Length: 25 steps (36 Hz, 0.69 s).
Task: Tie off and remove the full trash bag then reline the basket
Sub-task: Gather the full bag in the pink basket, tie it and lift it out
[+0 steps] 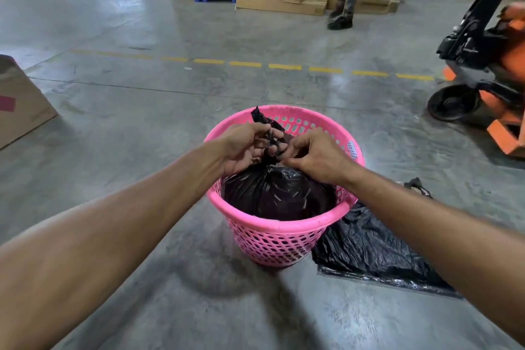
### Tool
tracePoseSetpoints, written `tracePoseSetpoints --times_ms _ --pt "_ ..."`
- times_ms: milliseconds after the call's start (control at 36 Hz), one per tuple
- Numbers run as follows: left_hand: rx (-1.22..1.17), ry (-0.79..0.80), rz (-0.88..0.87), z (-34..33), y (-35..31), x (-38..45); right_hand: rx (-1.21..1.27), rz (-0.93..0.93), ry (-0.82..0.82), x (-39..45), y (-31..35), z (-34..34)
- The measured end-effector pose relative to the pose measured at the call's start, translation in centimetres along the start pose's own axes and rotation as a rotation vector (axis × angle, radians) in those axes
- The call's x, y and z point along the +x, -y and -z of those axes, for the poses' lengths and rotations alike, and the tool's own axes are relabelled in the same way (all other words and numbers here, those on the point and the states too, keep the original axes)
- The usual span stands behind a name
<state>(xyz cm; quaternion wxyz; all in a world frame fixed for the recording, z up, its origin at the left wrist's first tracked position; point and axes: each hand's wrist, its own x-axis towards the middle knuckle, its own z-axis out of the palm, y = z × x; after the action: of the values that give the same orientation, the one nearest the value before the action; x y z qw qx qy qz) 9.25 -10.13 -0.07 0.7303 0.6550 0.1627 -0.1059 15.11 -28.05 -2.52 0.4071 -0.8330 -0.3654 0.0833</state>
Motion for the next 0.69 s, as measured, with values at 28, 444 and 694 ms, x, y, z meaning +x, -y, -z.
tracePoseSetpoints --times_ms 28,444,694 --pt "0.002 -0.015 -0.026 -0.1 -0.2 -0.1 -0.022 -0.009 0.002 0.0 0.0 -0.3" --pt "1.289 -0.134 -0.851 1.0 -0.1 -1.3 -0.128 0.065 0.088 -1.1 0.0 -0.7" --pt "1.064 0.003 -1.047 0.3 2.3 -2.3 0.052 0.043 -0.138 -0.4 -0.2 1.0"
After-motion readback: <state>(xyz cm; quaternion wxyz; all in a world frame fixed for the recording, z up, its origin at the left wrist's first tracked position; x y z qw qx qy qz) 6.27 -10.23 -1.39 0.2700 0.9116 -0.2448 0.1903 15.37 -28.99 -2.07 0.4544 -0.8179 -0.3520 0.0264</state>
